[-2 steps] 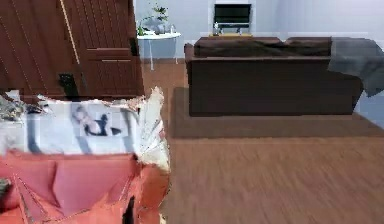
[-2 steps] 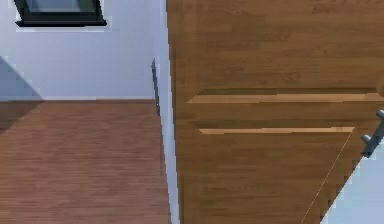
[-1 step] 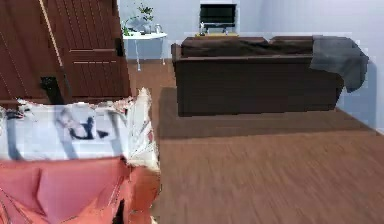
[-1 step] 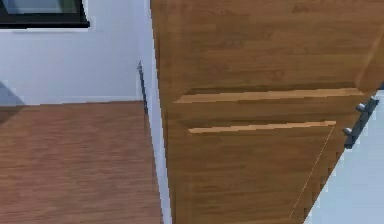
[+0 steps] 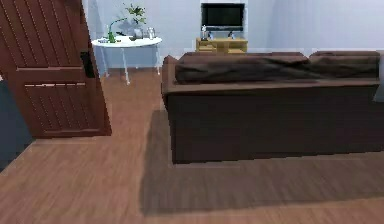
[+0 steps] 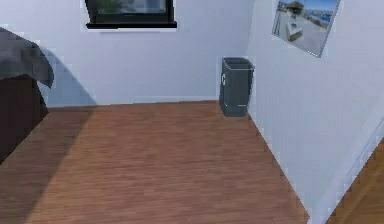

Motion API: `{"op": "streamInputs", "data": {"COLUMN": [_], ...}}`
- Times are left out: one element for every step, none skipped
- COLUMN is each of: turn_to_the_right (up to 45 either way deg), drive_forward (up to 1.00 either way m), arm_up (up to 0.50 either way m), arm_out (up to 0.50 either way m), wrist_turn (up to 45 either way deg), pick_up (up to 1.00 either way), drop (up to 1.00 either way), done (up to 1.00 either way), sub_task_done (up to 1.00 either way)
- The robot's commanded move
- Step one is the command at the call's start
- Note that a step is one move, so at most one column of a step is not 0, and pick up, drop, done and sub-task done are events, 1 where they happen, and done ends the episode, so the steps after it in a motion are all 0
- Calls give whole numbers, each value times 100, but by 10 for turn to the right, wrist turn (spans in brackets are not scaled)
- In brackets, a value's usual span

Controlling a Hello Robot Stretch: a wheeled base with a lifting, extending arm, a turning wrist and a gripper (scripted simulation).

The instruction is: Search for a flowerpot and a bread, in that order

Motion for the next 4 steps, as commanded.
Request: {"op": "streamInputs", "data": {"turn_to_the_right": [0,-240,0,-210], "drive_forward": [40,0,100,0], "arm_up": [0,0,0,0], "arm_out": [0,0,0,0], "wrist_turn": [0,0,0,0], "pick_up": [0,0,0,0], "drop": [0,0,0,0], "done": [0,0,0,0], "sub_task_done": [0,0,0,0]}}
